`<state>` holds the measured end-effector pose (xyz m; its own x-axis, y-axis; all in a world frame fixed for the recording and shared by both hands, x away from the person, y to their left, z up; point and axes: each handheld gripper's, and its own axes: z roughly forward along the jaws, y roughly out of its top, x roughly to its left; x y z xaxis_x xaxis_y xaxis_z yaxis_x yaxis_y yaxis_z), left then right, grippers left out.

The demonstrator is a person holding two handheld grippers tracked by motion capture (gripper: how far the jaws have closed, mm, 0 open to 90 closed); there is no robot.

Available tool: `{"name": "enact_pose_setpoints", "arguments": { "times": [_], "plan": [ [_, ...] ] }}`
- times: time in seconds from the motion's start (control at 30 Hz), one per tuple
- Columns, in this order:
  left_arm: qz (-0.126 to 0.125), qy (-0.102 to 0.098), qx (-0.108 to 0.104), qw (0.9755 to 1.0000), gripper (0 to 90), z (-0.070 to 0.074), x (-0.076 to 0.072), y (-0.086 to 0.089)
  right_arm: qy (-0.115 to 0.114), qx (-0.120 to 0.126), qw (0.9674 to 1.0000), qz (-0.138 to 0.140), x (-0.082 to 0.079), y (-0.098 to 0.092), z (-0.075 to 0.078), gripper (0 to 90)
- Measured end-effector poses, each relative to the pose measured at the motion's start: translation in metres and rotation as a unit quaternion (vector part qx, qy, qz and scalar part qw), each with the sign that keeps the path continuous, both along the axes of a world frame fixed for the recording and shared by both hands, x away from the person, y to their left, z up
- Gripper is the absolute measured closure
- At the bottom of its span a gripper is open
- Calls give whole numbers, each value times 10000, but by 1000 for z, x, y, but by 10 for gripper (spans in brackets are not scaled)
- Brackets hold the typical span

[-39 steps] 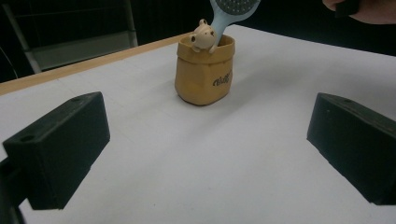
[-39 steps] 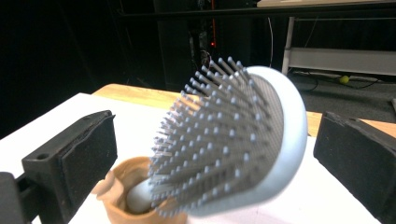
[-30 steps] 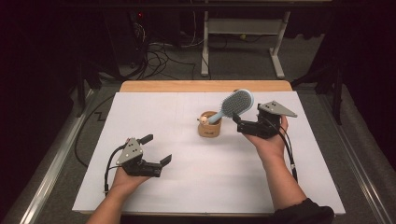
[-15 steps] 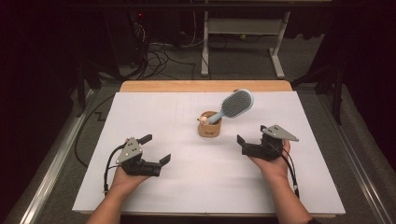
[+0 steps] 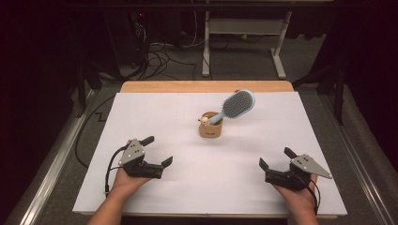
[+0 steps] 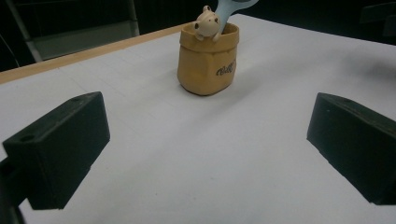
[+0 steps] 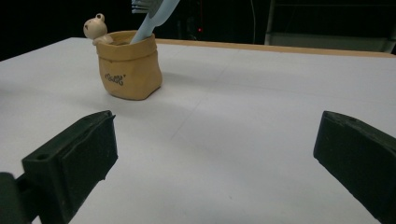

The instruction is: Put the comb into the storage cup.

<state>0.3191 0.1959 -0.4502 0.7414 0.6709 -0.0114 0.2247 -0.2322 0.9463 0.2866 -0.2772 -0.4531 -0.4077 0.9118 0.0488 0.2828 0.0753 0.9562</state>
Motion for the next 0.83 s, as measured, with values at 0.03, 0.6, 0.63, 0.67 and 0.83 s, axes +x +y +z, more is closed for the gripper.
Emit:
{"name": "enact_pose_setpoints", "arguments": {
  "times": [0.03,0.6,0.63,0.67,0.83],
  "plan": [
    [11,13,4,10000,0,0,0,0,-29,59,10000,-30,-4,-4,2,4],
    [262,98,-51,9996,0,-11,-17,20,-307,-99,9994,-99,-19,-31,5,4],
    [244,107,-35,9996,0,-12,-17,20,-315,-90,9994,-107,-20,-31,5,4],
    [248,98,-19,9996,0,-12,-18,20,-321,-80,9994,-118,-22,-31,6,4],
    [327,53,-144,9993,0,-9,-19,26,-345,-59,9993,-158,-23,-30,7,4]
  ]
}}
